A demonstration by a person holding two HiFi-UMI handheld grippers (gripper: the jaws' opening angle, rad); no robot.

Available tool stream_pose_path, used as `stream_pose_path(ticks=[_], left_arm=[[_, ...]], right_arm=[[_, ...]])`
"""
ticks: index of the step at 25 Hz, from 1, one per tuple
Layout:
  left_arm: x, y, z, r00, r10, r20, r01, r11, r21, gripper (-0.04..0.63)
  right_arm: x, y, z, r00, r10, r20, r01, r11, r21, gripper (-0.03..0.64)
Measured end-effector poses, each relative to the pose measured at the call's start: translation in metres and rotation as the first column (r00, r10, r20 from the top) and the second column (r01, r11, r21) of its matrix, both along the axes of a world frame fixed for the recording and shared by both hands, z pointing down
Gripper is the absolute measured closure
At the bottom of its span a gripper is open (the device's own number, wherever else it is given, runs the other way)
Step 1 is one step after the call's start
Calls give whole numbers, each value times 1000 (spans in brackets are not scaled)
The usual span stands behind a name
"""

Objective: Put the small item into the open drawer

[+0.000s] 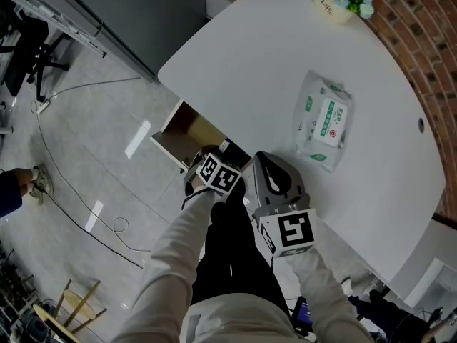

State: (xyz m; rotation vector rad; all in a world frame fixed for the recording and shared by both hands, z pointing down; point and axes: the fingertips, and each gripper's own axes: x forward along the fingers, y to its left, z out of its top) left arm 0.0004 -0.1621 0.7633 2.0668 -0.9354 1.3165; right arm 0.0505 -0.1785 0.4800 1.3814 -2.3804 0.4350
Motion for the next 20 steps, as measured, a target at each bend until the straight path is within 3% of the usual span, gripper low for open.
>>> stream_pose_path(ticks=[12, 20], left_arm=[[4, 1, 9, 1000, 21, 1, -21, 999, -31, 495], [5, 2, 8, 1000, 16, -23, -17, 999, -48, 448]], right_arm=[[-3, -2, 1, 1000, 14, 5, -14, 1000, -9, 591], [-1, -2, 1, 1000, 24, 11, -24, 1000, -13, 591]])
